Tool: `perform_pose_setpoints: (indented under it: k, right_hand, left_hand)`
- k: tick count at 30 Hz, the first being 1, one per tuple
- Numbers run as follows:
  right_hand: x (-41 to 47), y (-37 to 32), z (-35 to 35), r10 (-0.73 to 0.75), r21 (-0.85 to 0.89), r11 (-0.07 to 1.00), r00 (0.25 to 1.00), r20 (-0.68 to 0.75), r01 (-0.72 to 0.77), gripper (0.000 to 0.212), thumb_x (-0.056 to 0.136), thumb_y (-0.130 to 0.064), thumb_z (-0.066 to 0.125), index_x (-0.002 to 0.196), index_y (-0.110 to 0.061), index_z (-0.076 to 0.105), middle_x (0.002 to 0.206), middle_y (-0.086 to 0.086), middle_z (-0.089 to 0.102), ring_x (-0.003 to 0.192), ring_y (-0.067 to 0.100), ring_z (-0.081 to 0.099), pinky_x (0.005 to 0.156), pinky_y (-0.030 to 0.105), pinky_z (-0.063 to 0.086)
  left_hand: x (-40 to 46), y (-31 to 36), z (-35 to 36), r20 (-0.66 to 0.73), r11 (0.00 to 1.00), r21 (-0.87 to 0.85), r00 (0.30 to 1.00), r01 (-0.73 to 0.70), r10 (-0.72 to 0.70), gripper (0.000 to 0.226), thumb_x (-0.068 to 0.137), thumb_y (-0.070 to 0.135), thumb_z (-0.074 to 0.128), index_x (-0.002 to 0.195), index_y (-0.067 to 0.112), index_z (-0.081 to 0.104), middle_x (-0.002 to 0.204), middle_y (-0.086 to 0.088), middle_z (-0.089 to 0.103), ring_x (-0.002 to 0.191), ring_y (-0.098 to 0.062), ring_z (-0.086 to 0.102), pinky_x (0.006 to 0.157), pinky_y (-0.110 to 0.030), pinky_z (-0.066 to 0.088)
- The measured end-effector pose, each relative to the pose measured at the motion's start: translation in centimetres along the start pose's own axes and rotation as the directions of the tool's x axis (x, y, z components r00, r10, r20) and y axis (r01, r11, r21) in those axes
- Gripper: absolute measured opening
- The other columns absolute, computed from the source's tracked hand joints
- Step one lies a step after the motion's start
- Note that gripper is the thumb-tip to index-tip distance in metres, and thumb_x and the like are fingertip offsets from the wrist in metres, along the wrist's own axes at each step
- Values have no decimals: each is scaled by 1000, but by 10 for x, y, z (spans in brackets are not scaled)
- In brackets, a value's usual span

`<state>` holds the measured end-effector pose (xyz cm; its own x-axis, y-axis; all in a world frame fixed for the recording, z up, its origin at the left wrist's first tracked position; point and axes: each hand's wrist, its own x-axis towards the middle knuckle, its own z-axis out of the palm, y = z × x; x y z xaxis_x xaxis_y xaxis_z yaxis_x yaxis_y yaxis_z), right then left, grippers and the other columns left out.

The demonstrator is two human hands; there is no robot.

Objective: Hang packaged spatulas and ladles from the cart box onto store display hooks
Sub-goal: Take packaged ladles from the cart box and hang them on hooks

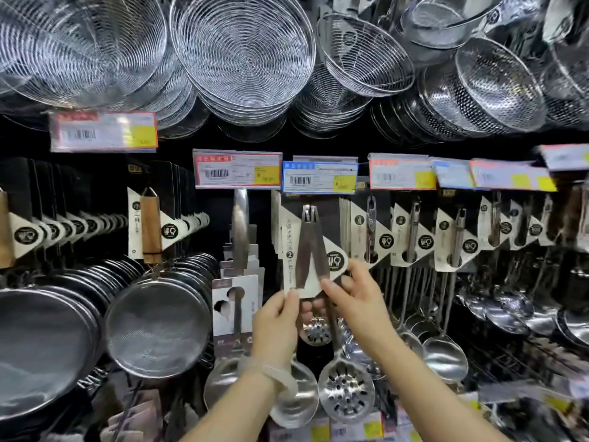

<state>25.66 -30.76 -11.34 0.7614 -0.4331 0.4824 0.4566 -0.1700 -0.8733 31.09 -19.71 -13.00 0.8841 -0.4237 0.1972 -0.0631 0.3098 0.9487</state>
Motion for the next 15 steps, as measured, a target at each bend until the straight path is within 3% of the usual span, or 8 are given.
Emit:
perform_pose_setpoints:
  k: [5,10,15]
  right_hand:
    - [12,0,-2,-59,14,998,998,0,59,16,89,-10,57,103,-15,51,78,4,72,62,18,67,61,34,58]
    - [23,2,0,8,2,1000,1000,-2,-8,11,90,-12,57,97,-17,50,68,1,69,58,15,65,62,36,58]
    - [25,3,3,2,47,999,1000,-16,-1,8,91,-9,55,94,-12,49,64,1,68,53,13,65,53,29,57]
  left_hand:
    - [3,10,3,10,992,4,992,-127,127,23,94,23,48,87,18,69,76,0,74,65,-2,65,53,-13,48]
    - [11,13,5,-21,998,10,998,-54,54,24,94,23,47,82,17,67,67,3,73,62,-3,64,59,-20,50]
    - [21,11,7,-84,999,12,996,-36,37,26,94,24,48,78,15,65,67,0,69,63,-10,61,58,-25,48]
